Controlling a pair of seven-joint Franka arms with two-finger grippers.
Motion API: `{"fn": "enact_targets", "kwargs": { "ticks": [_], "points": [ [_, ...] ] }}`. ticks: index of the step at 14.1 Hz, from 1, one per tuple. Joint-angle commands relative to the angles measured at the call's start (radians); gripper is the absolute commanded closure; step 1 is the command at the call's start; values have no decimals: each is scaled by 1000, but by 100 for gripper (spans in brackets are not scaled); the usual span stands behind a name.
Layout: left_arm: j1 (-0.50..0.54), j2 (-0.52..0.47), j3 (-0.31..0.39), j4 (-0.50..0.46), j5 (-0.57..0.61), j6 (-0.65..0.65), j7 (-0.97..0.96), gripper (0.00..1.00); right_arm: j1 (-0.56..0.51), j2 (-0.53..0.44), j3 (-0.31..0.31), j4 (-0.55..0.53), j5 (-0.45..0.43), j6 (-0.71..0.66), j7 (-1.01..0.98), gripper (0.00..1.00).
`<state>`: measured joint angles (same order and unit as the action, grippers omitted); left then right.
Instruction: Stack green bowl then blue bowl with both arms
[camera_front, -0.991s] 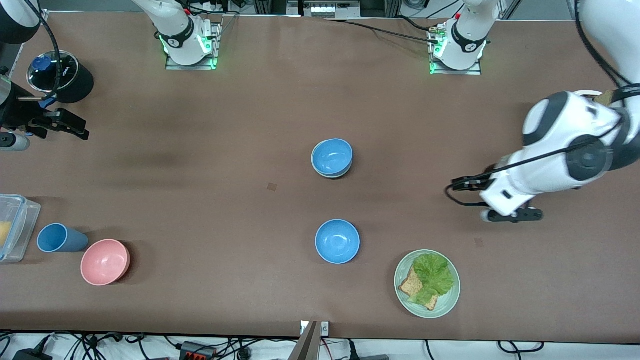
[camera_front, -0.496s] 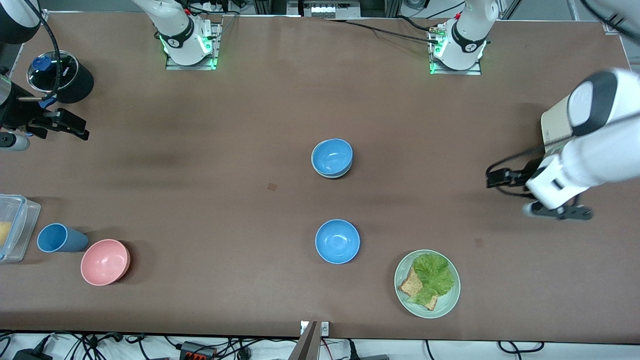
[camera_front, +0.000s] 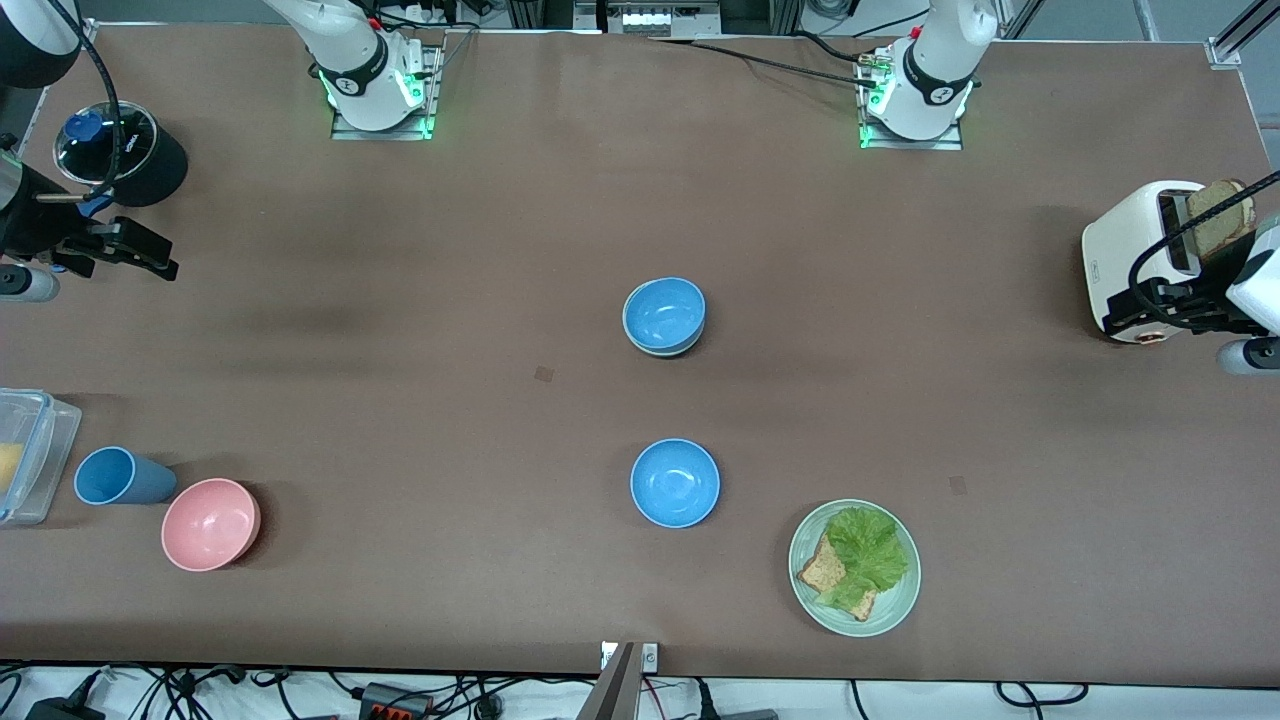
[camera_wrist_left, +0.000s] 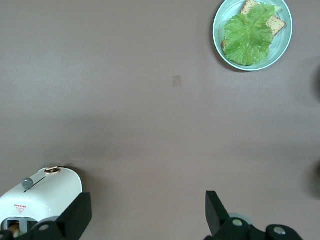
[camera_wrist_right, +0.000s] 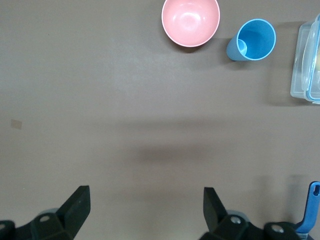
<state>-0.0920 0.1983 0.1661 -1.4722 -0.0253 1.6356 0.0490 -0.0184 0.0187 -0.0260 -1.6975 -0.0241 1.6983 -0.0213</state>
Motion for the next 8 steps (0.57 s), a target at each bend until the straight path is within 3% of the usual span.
{"fn": "enact_targets", "kwargs": {
  "ticks": [1, 5, 8],
  "points": [
    [3, -20, 0, -3, -44, -20, 11, 0, -2, -2, 0, 7, 4, 1, -15, 0],
    [55, -48, -71, -23, -54, -22, -4, 0, -2, -3, 0, 7, 4, 3, -15, 0],
    [54, -37, -72, -19, -51, -22, 5, 0, -2, -3, 0, 7, 4, 1, -14, 0]
  ]
}}
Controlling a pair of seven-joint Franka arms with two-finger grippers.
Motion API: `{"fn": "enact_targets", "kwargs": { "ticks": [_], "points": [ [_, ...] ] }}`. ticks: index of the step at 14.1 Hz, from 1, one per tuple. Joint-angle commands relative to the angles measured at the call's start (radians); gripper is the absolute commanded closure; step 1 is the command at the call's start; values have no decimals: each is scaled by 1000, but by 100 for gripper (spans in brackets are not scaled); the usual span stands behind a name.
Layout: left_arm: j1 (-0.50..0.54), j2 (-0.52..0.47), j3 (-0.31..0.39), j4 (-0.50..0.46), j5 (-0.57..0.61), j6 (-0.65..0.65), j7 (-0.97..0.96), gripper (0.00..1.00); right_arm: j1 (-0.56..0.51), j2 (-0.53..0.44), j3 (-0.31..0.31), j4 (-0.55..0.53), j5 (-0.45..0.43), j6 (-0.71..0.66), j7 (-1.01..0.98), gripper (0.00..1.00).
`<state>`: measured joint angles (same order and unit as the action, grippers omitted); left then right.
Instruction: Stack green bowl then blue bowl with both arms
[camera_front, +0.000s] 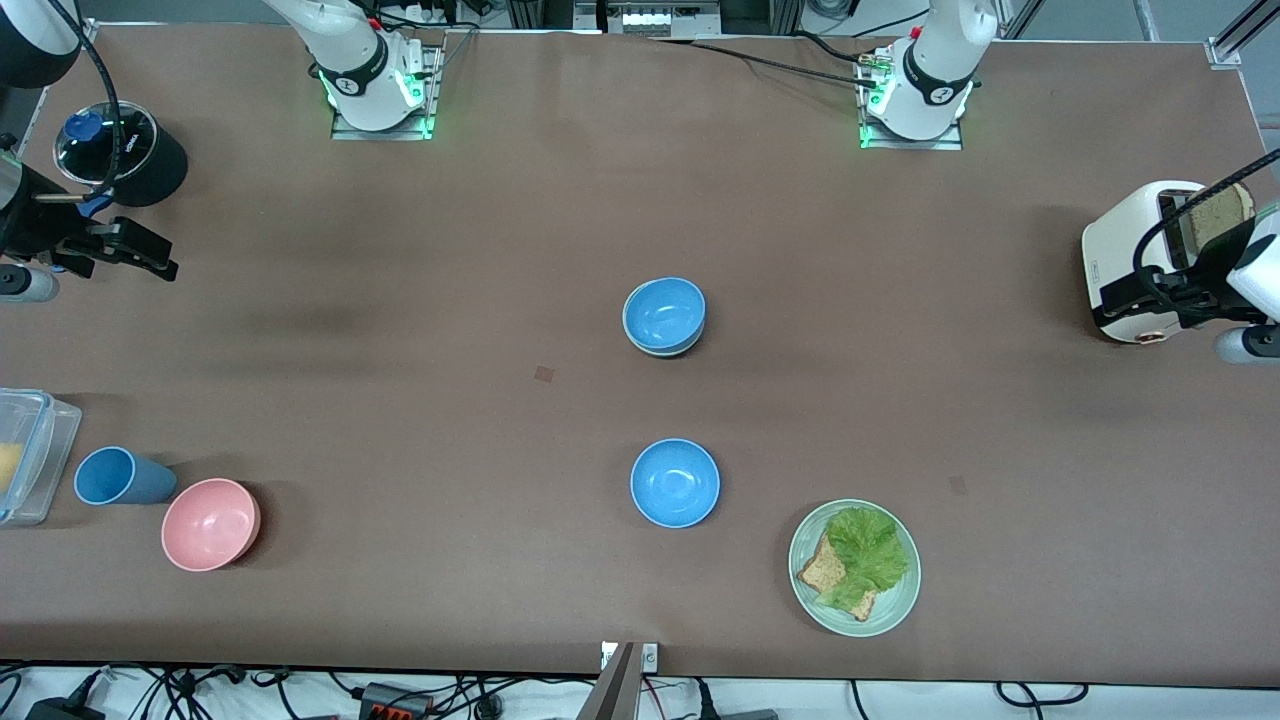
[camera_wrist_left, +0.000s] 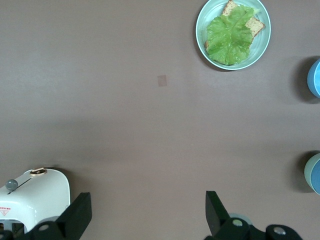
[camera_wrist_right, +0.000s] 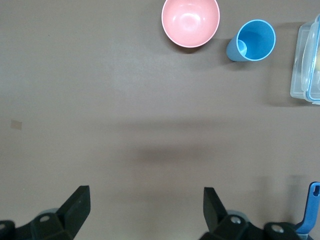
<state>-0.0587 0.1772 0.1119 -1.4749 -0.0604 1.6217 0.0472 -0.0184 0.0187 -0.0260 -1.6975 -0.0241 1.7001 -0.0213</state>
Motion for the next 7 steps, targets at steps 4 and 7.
{"fn": "enact_targets", "kwargs": {
  "ticks": [4, 7],
  "points": [
    [19, -15, -18, -18, -18, -6, 2, 0, -2, -5, 0, 7, 4, 0, -9, 0],
    [19, -15, -18, -18, -18, -6, 0, 0, -2, -5, 0, 7, 4, 0, -9, 0]
  ]
}}
